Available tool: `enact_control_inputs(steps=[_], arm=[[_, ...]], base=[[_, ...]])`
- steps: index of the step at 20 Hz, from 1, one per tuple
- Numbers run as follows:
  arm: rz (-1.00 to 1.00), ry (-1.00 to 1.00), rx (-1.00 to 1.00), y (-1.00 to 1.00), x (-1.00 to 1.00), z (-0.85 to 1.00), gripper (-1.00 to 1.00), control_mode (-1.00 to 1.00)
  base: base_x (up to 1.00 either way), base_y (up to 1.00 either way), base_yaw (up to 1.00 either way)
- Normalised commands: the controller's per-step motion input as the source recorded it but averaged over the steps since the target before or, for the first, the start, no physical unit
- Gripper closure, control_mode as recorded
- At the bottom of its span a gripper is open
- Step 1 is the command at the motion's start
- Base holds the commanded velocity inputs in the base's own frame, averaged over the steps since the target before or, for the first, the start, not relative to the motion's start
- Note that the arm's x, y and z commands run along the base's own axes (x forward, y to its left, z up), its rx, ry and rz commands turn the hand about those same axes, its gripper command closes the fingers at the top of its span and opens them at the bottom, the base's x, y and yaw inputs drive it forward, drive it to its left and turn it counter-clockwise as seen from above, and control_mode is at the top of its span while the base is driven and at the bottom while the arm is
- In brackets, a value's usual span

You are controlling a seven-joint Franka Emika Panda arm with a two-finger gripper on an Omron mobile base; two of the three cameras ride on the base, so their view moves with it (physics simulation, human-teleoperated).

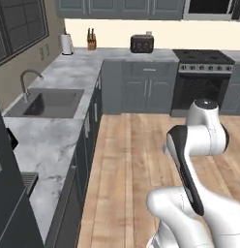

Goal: Take the fork and place it on the left side of the plate. Then take the spoon and place it on the right side of the plate. Make sure they're directly next to the plate.

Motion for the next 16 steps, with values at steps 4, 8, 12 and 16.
enact_control_inputs(steps=[4, 8, 12, 16], arm=[[0.00, 0.00, 0.00, 0.00, 0.00, 0.00, 1.00, 1.00], [0.00, 0.00, 0.00, 0.00, 0.00, 0.00, 1.00, 1.00], [0.00, 0.00, 0.00, 0.00, 0.00, 0.00, 1.00, 1.00], [0.00, 0.00, 0.00, 0.00, 0.00, 0.00, 1.00, 1.00]], base=[[-1.00, -0.06, -0.32], [-1.00, -0.24, -0.29], [-0.99, -0.47, -0.23], [-0.53, -0.88, -0.17]])
